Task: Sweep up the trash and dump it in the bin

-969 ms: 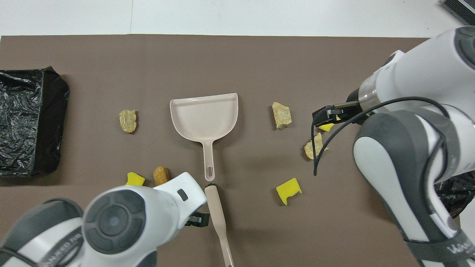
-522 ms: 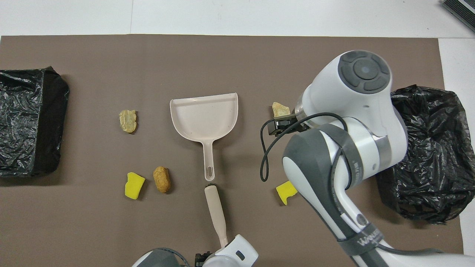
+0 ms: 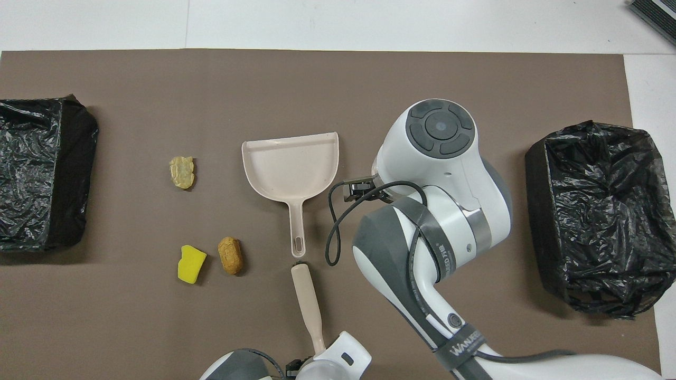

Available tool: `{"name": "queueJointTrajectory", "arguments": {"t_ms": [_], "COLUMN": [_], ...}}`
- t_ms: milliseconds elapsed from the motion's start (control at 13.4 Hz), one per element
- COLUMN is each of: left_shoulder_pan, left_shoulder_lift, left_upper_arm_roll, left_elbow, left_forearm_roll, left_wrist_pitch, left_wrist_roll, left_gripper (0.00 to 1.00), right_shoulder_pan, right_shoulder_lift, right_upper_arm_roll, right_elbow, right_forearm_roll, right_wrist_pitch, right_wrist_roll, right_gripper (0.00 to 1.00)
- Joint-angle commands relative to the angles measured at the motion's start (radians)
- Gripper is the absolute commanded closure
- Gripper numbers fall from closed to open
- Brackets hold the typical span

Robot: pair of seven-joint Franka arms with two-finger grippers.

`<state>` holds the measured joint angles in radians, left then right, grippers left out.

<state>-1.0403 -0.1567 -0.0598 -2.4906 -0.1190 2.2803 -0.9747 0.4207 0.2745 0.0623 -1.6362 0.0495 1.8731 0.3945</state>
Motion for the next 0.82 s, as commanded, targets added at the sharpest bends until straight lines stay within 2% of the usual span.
{"name": "queueJointTrajectory", "arguments": {"t_ms": [0,75,224,447,746], "left_shoulder_pan": [-0.007,0.014,0.08,0.202,0.467], "left_shoulder_lift": [-0.014,-0.021,-0.035,-0.078,-0.095], "left_upper_arm_roll": [0.021,0.026,0.028,0.028,0.026], "left_elbow": [0.007,0.015,0.065,0.114,0.114], "left_forearm_roll": [-0.01,-0.005,0.005,0.1,0.179], "left_wrist_pitch": [-0.068,-0.096,-0.23,-0.393,-0.404], "left_wrist_roll": [0.011,0.039,0.166,0.38,0.735], "left_gripper": [1.0,1.0,1.0,1.0,1.0], "right_shoulder_pan": [-0.005,0.006,0.006,0.007,0.055], "right_shoulder_lift": [-0.005,-0.005,-0.003,-0.001,0.037], "right_upper_arm_roll": [0.004,0.004,0.004,0.004,0.004], "right_elbow": [-0.004,-0.004,-0.005,-0.014,-0.016], "right_forearm_roll": [-0.022,-0.022,-0.019,-0.008,-0.008], "right_wrist_pitch": [0.017,0.017,0.021,0.043,0.105], "right_wrist_roll": [0.017,0.017,0.017,0.018,0.099], "right_gripper": [0.0,0.0,0.0,0.0,0.0]}}
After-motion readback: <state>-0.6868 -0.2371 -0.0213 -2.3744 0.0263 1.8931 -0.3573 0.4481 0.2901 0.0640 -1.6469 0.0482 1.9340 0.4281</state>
